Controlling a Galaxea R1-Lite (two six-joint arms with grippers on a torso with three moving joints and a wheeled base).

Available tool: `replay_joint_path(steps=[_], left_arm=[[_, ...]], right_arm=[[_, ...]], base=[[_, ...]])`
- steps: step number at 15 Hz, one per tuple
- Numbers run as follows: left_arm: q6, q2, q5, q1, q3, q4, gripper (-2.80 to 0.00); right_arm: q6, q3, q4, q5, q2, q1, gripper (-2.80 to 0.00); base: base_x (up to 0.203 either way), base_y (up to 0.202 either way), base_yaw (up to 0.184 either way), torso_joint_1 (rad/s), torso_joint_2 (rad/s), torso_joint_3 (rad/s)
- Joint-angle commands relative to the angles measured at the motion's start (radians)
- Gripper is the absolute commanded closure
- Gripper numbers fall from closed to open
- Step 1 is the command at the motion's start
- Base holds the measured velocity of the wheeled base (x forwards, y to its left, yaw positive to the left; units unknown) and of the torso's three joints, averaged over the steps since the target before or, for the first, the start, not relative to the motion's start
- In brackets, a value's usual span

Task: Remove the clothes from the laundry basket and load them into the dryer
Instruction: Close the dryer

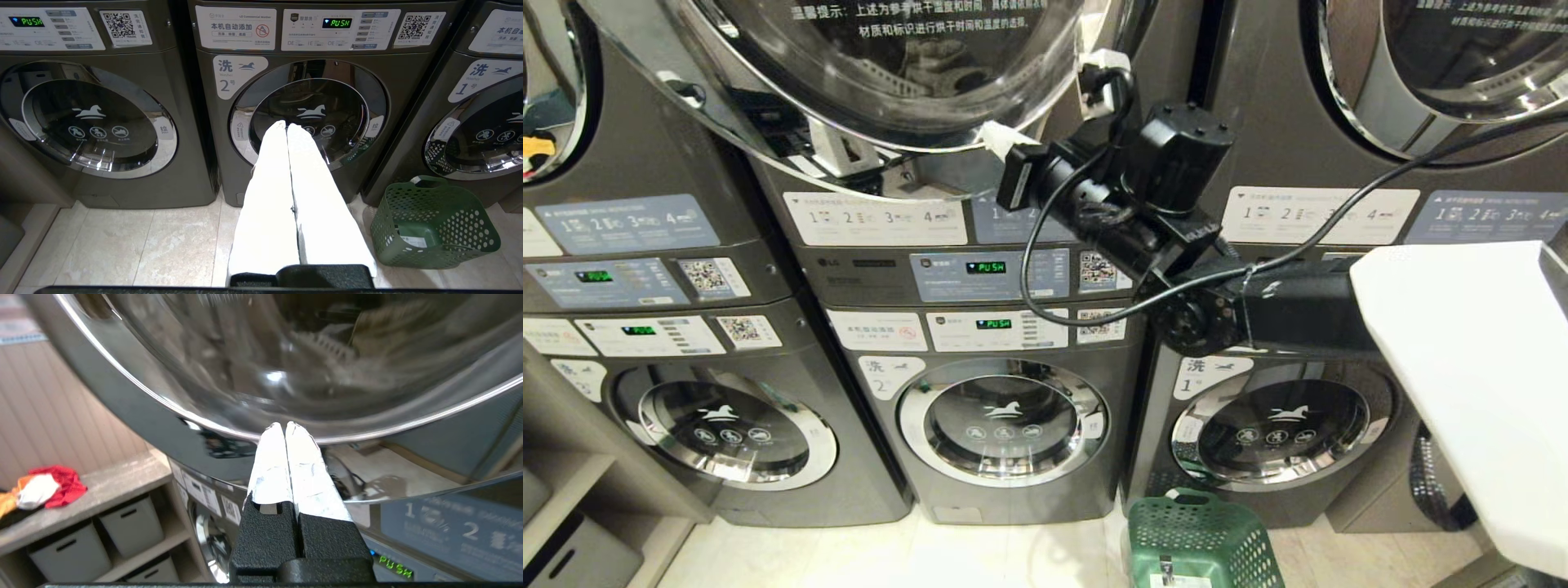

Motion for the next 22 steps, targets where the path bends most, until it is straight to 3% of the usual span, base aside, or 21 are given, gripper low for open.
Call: replay_joint_path(steps=[1, 6, 13, 16, 18, 22], left_arm=[[0.0, 0.0, 0.001, 0.0, 0.0, 0.0, 0.0], [0.001, 0.0, 0.0, 0.0, 0.0, 0.0, 0.0], [0.001, 0.0, 0.0, 0.0, 0.0, 0.0, 0.0], [0.002, 0.0, 0.0, 0.0, 0.0, 0.0, 0.0], [0.007, 0.001, 0.0, 0.0, 0.0, 0.0, 0.0], [0.005, 0.0, 0.0, 0.0, 0.0, 0.0, 0.0]], right_arm=[[0.008, 0.095, -0.008, -0.014, -0.132, -0.02, 0.0], [0.02, 0.598, -0.064, -0.025, -0.432, -0.197, 0.0], [0.03, 1.42, -0.323, -0.043, -0.859, -0.475, 0.0], [-0.024, 1.611, -0.364, -0.1, -1.088, -0.546, 0.0], [-0.083, 1.7, -0.34, -0.091, -1.223, -0.561, 0.0], [-0.226, 1.746, -0.067, -0.086, -1.525, -0.572, 0.0]], base=[[0.0, 0.0, 0.0, 0.0, 0.0, 0.0], [0.0, 0.0, 0.0, 0.0, 0.0, 0.0], [0.0, 0.0, 0.0, 0.0, 0.0, 0.0], [0.0, 0.0, 0.0, 0.0, 0.0, 0.0], [0.0, 0.0, 0.0, 0.0, 0.0, 0.0], [0.174, 0.0, 0.0, 0.007, -0.01, 0.0]])
